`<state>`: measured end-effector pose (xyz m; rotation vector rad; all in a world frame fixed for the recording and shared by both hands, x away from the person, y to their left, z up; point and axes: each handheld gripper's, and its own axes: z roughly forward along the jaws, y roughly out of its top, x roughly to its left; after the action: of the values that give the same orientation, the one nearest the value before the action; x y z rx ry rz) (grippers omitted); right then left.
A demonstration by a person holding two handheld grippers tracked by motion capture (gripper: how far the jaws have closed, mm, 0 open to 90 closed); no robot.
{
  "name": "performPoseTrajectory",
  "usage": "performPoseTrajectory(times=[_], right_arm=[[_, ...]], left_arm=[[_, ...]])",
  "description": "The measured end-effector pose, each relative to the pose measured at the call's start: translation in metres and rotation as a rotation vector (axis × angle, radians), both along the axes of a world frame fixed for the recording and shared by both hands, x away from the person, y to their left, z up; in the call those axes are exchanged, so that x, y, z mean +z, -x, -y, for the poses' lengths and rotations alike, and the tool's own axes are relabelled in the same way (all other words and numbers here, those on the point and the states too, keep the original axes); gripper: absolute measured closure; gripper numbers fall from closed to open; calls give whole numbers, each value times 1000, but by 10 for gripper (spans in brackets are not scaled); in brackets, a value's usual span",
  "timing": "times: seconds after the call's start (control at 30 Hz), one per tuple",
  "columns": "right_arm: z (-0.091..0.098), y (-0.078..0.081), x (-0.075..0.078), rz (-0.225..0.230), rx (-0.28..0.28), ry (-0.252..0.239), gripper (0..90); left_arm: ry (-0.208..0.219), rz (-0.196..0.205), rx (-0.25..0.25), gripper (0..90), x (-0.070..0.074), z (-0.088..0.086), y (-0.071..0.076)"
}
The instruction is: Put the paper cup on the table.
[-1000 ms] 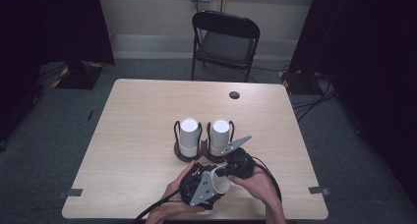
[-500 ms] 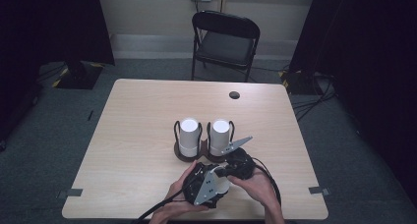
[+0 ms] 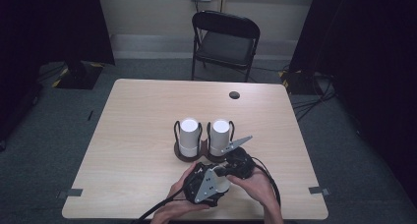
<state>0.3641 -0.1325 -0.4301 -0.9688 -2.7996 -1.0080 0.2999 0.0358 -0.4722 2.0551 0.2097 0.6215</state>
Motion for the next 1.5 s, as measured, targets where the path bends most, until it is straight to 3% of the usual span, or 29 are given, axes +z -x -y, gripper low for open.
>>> performPoseTrajectory(times=[0.07,0.1,0.2,0.5,0.67,0.73,0.8,0.83,0.9,1.07,1.27,1.4,1.47,1.5], right_arm=[[-1,0,0,10,1,1,847],[-1,1,0,19,0,7,838],[-1,2,1,27,-21,5,816],[6,3,3,62,-56,-64,744],[8,4,3,82,-57,-91,726],[8,4,2,104,-48,-110,716],[8,4,3,112,-47,-115,714],[8,4,3,120,-49,-126,714],[9,6,3,145,-51,-151,708],[14,10,3,180,-81,-198,693],[22,14,-1,202,-105,-268,658],[27,16,-3,233,-125,-322,628],[28,16,-4,240,-130,-330,629],[30,18,-5,257,-156,-332,622]], left_arm=[[20,-7,4,223,-1,-1,0],[10,-6,6,223,0,-2,0],[49,-14,23,224,-1,-6,-1],[121,-65,51,224,-2,-15,-5],[132,-80,57,224,-2,-19,-8],[181,-114,80,225,-3,-22,-9],[177,-111,84,225,-3,-24,-10],[212,-125,92,225,-4,-23,-9],[230,-140,98,225,-3,-27,-11],[222,-154,99,227,-4,-31,-12],[252,-173,104,227,-6,-34,-12],[243,-159,129,227,-4,-37,-9],[249,-164,132,227,-4,-39,-9],[276,-179,137,228,-5,-43,-9]])
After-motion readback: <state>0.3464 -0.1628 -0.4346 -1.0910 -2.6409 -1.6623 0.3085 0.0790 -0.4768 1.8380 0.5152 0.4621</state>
